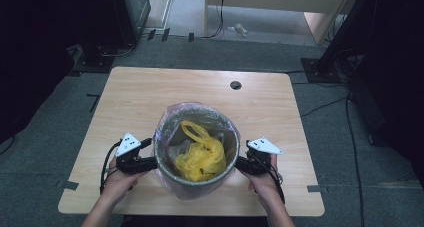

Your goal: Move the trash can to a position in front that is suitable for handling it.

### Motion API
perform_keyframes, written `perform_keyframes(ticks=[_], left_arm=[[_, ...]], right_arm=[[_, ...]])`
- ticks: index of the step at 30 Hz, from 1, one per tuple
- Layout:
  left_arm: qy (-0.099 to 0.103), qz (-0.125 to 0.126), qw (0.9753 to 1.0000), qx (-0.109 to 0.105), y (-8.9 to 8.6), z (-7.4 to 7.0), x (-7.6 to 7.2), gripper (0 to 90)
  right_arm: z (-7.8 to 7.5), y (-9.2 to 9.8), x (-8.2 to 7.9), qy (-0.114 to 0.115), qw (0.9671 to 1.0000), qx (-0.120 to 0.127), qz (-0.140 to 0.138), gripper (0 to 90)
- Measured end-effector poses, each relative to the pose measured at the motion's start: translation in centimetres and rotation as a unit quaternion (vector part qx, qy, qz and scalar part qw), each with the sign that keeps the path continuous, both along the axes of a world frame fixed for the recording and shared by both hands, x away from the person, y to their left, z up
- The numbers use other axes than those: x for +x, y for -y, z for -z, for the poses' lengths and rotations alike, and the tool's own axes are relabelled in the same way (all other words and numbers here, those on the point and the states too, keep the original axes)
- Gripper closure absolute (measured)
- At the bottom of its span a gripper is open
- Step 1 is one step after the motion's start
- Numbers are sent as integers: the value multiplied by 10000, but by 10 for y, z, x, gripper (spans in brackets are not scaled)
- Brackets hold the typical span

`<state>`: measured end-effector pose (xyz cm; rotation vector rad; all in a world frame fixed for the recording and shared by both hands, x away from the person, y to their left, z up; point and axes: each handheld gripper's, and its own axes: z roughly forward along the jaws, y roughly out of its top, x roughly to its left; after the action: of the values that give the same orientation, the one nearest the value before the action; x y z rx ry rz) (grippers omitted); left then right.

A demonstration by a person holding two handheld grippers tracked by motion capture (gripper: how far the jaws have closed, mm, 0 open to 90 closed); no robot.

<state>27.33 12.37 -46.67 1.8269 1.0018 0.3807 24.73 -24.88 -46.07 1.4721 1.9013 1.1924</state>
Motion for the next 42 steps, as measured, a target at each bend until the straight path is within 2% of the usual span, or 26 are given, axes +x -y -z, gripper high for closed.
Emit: perform_keyframes(ticks=[3, 6, 12, 19, 21, 26, 32, 36, 38, 41, 42], left_arm=[[-53, -110, 9999, -44, 2, 4, 1, 260], [-66, -180, 9998, -101, 4, 5, 2, 264], [-110, -341, 9992, -180, 6, 6, 6, 277], [-147, -300, 9994, -28, 4, 10, 6, 258], [-116, -316, 9994, 20, -1, 11, 4, 258], [-205, -422, 9988, 122, -21, 19, -4, 258], [-165, -463, 9988, 91, -33, 18, -6, 259], [-172, -386, 9991, 36, -34, 18, -7, 258], [-233, -226, 9995, 63, -29, 20, -7, 258], [-270, -136, 9995, 54, -24, 20, -8, 261], [-211, 14, 9998, 52, -18, 18, -10, 360]], right_arm=[[2, 0, 2, 10, 9999, 133, 53, 302], [3, 0, 3, 59, 9999, 128, 69, 310], [5, 0, 10, 72, 9994, 270, 209, 329], [2, 4, 11, 130, 9994, 238, 205, 273], [0, 6, 10, 164, 9994, 228, 222, 272], [1, 21, 2, 175, 9991, 148, 366, 272], [4, 29, -2, 122, 9990, 127, 408, 272], [3, 33, -1, 124, 9985, 156, 504, 273], [2, 33, 0, 127, 9985, 169, 513, 274], [2, 31, 0, 154, 9985, 166, 495, 277], [2, 28, 0, 173, 9986, 169, 476, 281]])
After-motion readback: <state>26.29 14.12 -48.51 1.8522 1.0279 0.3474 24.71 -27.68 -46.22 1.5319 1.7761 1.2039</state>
